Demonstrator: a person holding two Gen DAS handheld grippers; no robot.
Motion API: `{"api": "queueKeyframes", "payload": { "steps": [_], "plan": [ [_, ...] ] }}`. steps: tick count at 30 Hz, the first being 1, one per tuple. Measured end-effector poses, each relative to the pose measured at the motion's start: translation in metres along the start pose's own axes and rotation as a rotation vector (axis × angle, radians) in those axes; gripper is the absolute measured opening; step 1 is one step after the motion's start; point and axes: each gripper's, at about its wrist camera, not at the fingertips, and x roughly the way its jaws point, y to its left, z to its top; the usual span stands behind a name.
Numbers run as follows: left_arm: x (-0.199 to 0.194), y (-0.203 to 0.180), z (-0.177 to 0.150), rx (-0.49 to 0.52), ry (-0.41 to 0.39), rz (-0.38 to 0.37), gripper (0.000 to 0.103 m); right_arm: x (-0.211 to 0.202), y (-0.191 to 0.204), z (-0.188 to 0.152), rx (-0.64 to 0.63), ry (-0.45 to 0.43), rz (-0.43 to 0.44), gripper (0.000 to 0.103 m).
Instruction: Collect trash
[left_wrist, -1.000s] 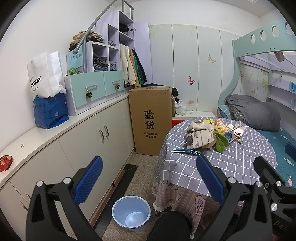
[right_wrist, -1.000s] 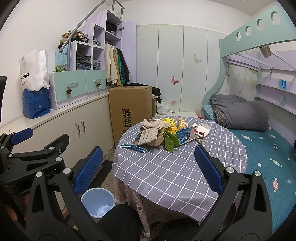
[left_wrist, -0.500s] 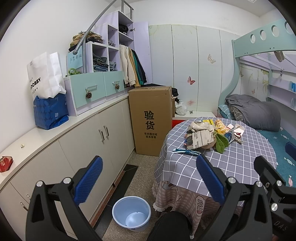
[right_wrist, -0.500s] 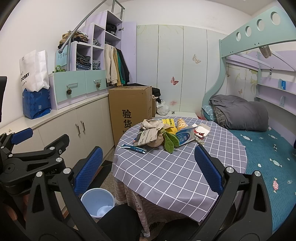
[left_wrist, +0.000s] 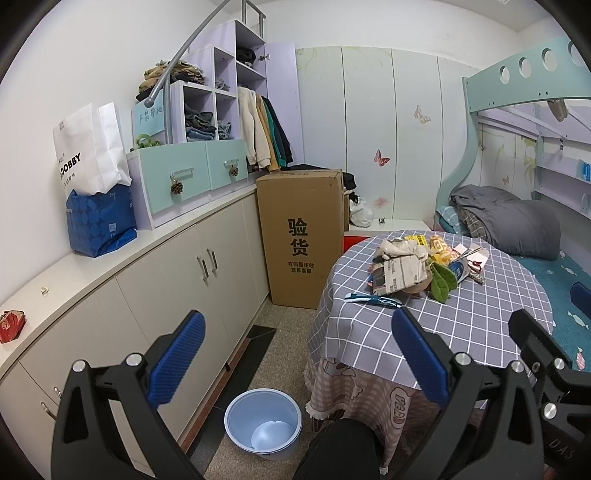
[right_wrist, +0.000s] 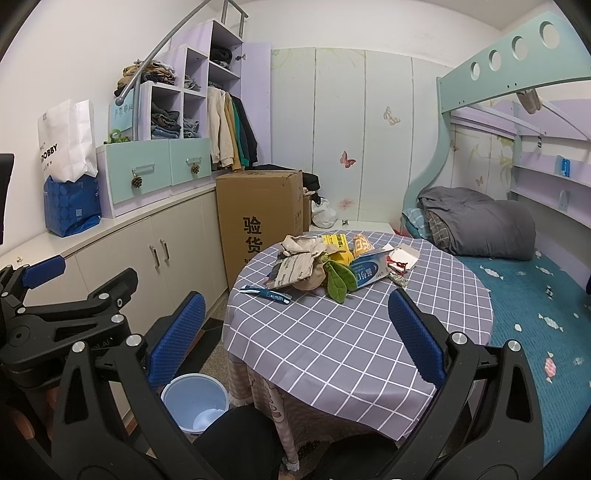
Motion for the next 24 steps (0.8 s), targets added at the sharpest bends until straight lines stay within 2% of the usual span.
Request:
{"api": "queueKeyframes", "payload": {
  "steps": [16, 22, 24],
  "plan": [
    [0.008, -0.007, -0.004, 0.012, 0.023, -0.003, 0.099, 0.006, -0.013, -0.004, 0.025, 0.017, -0.002, 0.097],
    [0.029, -0.020, -0.012, 0.027, 0.066, -0.013, 0.099, 0.027, -0.032, -0.013, 0.061, 0.057, 0.000, 0.097],
    [0.043, -0.025, -0.018, 0.023, 0.102, -0.044, 0.099, 0.038, -0.039, -0.019, 0.068, 0.076, -0.011, 0.097]
  ]
}}
